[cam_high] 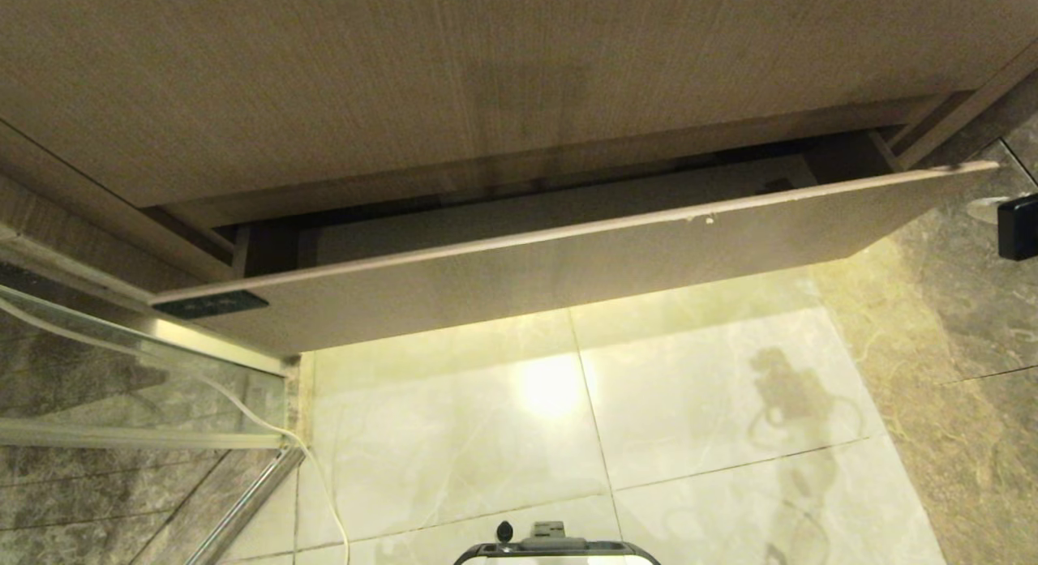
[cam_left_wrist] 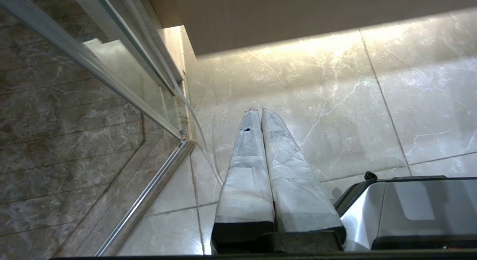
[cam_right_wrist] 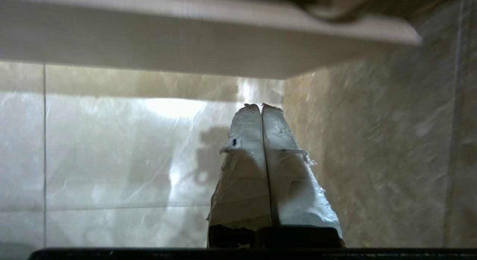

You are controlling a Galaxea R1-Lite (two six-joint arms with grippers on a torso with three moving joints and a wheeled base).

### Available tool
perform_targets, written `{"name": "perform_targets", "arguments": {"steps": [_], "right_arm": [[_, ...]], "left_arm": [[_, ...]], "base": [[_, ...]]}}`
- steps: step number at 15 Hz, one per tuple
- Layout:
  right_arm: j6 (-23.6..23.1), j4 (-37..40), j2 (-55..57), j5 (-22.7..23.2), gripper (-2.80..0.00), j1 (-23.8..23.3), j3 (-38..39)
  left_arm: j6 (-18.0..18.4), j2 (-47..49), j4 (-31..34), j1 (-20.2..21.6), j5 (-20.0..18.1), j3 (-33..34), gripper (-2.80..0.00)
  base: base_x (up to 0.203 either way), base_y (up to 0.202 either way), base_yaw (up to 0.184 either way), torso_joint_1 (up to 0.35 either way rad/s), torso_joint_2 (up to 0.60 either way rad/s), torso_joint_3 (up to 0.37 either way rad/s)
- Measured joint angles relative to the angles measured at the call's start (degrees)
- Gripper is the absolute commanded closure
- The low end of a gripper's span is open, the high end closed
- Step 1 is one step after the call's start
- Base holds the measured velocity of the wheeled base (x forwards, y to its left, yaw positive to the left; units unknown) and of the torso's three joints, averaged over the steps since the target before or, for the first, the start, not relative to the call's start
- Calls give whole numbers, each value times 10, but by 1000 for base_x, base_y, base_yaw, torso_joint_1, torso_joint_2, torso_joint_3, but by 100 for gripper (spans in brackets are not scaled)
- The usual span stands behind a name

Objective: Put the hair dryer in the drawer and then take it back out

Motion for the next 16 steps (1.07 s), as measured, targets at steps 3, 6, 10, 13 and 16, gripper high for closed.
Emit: {"name": "perform_targets", "arguments": {"steps": [3, 6, 10, 13, 16], "right_arm": [[0, 3, -16, -1, 0, 2, 7], [3, 4, -49, -4, 0, 2, 29], [11, 44, -131, -6, 0, 10, 82], [50, 85, -240, -9, 0, 36, 141], [126, 139, -395, -26, 0, 97, 225]], "left_arm": [[0, 0, 0, 0, 0, 0, 0], [0, 0, 0, 0, 0, 0, 0], [0, 0, 0, 0, 0, 0, 0], [0, 0, 0, 0, 0, 0, 0], [0, 0, 0, -1, 0, 0, 0]], "base": [[0, 0, 0, 0, 0, 0], [0, 0, 0, 0, 0, 0], [0, 0, 0, 0, 0, 0], [0, 0, 0, 0, 0, 0], [0, 0, 0, 0, 0, 0]]}}
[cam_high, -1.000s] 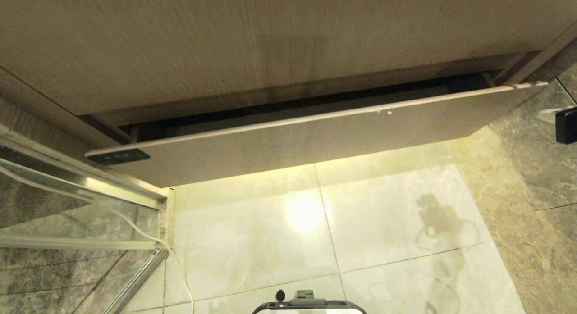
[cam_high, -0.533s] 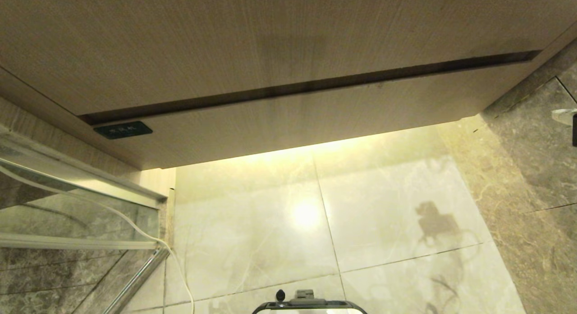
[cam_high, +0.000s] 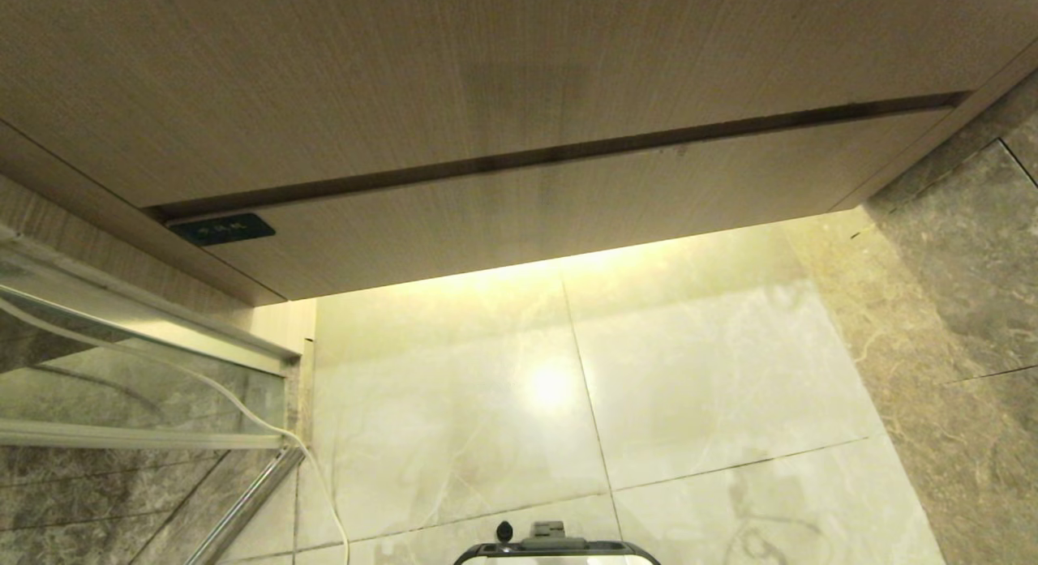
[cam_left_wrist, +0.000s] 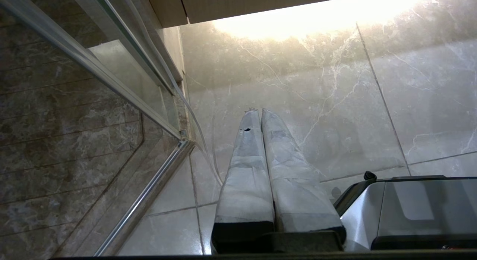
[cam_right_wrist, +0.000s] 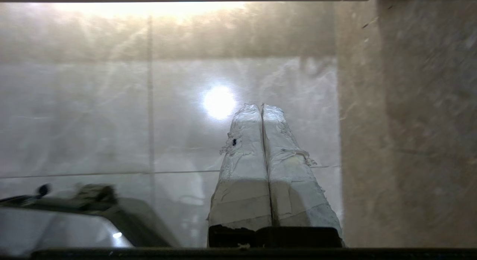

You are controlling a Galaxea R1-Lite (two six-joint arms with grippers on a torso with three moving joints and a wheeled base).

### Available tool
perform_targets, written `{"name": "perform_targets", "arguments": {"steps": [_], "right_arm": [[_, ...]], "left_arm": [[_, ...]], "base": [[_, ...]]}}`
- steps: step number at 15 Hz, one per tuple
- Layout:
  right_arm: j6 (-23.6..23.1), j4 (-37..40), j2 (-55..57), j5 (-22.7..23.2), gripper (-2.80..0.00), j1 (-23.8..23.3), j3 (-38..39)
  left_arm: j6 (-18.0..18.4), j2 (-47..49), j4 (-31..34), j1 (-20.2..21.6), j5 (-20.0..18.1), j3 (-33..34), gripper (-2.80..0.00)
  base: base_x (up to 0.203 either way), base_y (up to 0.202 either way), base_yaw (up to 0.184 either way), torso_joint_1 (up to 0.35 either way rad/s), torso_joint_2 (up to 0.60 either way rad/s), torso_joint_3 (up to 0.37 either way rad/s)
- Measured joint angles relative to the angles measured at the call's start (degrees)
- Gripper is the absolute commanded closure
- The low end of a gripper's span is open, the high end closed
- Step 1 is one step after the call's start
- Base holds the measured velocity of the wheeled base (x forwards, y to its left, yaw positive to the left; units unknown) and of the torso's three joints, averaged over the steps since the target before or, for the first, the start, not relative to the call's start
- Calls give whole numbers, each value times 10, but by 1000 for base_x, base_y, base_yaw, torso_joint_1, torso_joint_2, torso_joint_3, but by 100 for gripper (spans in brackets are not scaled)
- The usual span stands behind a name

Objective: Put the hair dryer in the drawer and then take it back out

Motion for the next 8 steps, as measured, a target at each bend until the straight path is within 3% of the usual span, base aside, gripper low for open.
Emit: {"name": "perform_targets", "arguments": {"steps": [3, 5, 8], "right_arm": [[36, 15, -195, -44, 0, 63, 128], [36, 3, -320, -69, 0, 92, 228], [31, -80, -438, -110, 0, 130, 374]], "left_arm": [[0, 0, 0, 0, 0, 0, 0], [0, 0, 0, 0, 0, 0, 0], [0, 0, 0, 0, 0, 0, 0]], "base": [[0, 0, 0, 0, 0, 0], [0, 0, 0, 0, 0, 0], [0, 0, 0, 0, 0, 0]]}}
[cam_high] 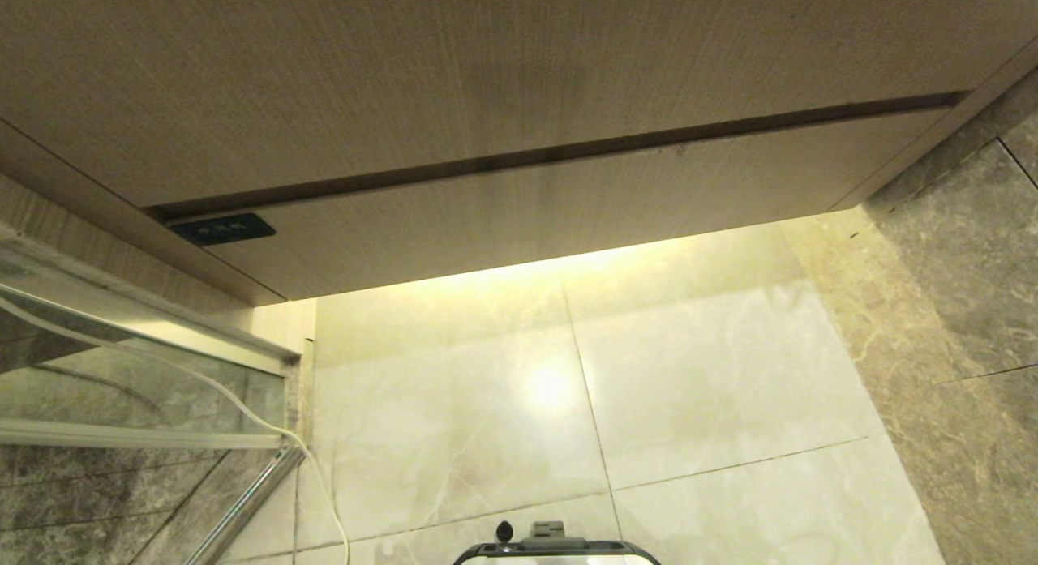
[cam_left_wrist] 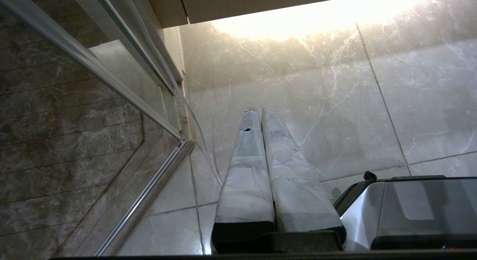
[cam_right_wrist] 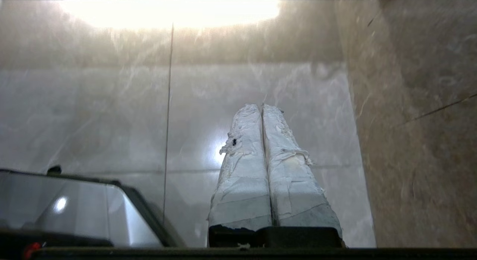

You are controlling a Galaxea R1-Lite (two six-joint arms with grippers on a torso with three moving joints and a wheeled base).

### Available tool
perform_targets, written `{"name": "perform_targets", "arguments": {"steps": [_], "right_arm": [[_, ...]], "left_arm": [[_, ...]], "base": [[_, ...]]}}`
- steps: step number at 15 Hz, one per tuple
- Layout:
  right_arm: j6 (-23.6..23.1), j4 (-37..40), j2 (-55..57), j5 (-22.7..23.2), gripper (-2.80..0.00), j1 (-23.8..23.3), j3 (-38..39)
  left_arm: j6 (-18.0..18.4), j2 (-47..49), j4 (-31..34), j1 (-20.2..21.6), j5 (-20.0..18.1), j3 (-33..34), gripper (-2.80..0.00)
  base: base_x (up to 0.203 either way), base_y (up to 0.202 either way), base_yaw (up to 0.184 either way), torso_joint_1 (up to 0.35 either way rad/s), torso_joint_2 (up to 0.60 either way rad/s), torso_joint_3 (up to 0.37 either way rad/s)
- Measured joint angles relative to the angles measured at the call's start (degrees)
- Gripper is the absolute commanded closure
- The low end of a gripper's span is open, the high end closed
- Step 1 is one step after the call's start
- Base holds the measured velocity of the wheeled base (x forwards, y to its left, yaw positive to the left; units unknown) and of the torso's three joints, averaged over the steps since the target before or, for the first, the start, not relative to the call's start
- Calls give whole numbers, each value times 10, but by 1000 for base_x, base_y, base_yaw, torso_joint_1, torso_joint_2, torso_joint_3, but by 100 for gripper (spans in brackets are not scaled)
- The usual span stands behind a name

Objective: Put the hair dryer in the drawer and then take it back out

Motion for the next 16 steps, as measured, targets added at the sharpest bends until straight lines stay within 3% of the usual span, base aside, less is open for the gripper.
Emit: {"name": "perform_targets", "arguments": {"steps": [4, 9, 16], "right_arm": [[22, -2, -44, -25, 0, 72, 33], [50, 1, -53, -29, 0, 80, 34], [45, 0, -54, -28, 0, 81, 35]], "left_arm": [[0, 0, 0, 0, 0, 0, 0], [0, 0, 0, 0, 0, 0, 0], [0, 0, 0, 0, 0, 0, 0]], "base": [[0, 0, 0, 0, 0, 0], [0, 0, 0, 0, 0, 0], [0, 0, 0, 0, 0, 0]]}}
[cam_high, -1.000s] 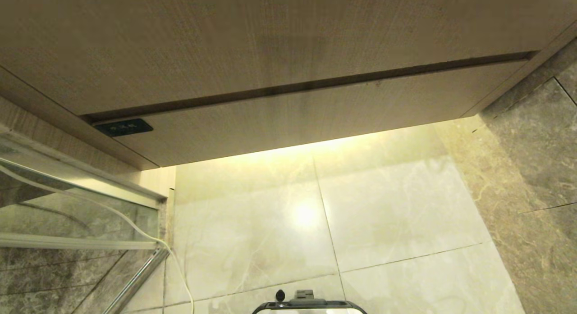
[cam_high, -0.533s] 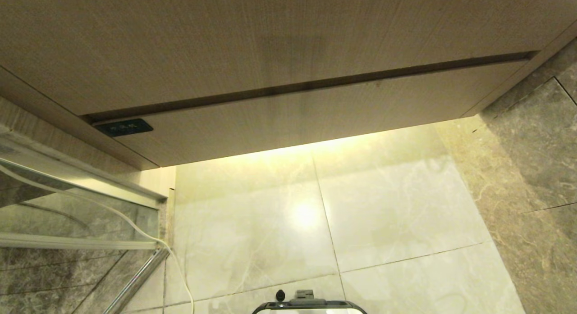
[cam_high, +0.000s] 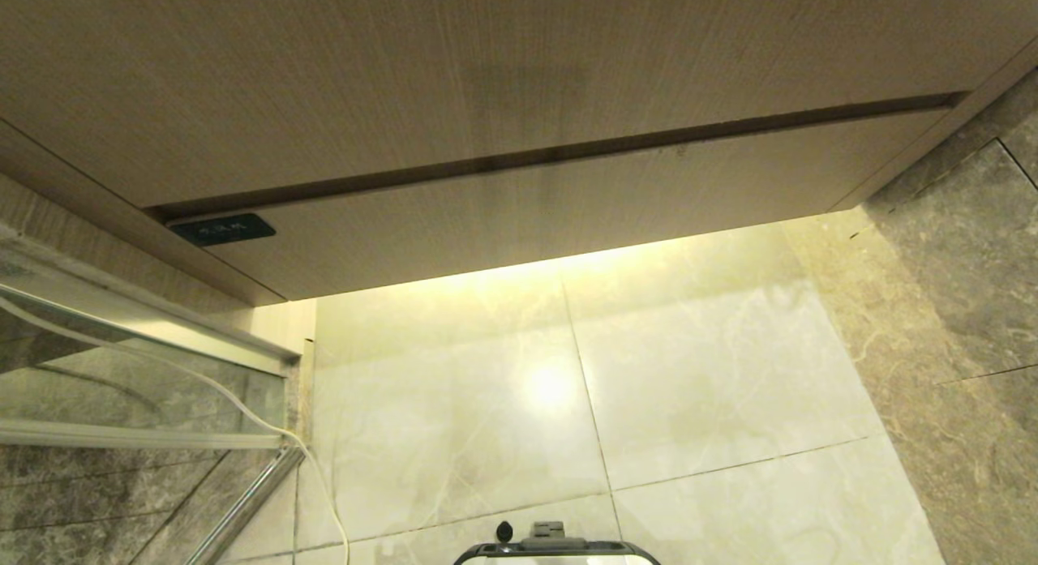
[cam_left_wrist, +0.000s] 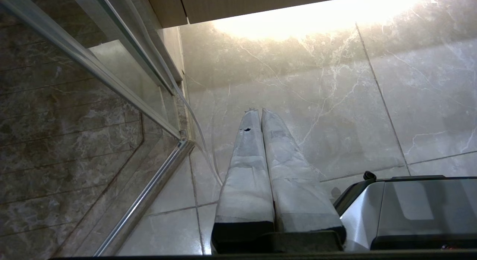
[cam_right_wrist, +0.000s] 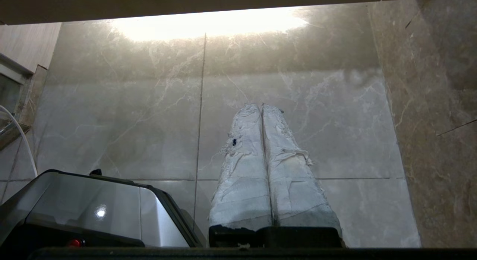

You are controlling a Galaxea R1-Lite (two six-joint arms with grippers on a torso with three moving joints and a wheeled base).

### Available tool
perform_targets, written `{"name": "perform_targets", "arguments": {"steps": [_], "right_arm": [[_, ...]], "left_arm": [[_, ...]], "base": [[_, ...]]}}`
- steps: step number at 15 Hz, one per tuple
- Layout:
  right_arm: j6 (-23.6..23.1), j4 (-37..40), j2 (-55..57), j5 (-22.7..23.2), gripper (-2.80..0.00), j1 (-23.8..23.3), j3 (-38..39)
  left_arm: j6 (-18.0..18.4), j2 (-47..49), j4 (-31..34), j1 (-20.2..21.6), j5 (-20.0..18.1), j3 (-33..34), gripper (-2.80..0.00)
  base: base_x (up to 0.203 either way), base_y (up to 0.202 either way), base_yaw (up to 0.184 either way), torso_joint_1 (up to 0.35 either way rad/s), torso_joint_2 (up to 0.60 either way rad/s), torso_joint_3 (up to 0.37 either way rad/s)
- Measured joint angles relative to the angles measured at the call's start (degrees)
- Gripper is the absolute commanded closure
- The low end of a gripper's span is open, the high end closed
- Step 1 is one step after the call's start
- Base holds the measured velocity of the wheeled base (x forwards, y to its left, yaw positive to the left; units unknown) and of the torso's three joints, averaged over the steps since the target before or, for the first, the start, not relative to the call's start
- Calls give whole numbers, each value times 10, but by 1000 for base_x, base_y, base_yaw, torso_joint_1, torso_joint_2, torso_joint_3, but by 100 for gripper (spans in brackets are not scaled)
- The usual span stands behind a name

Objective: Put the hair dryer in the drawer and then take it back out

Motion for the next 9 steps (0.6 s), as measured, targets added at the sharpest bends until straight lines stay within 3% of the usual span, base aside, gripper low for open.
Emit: {"name": "perform_targets", "arguments": {"steps": [9], "right_arm": [[6, 0, 0, -1, 0, 0, 0]], "left_arm": [[0, 0, 0, 0, 0, 0, 0]], "base": [[0, 0, 0, 0, 0, 0]]}}
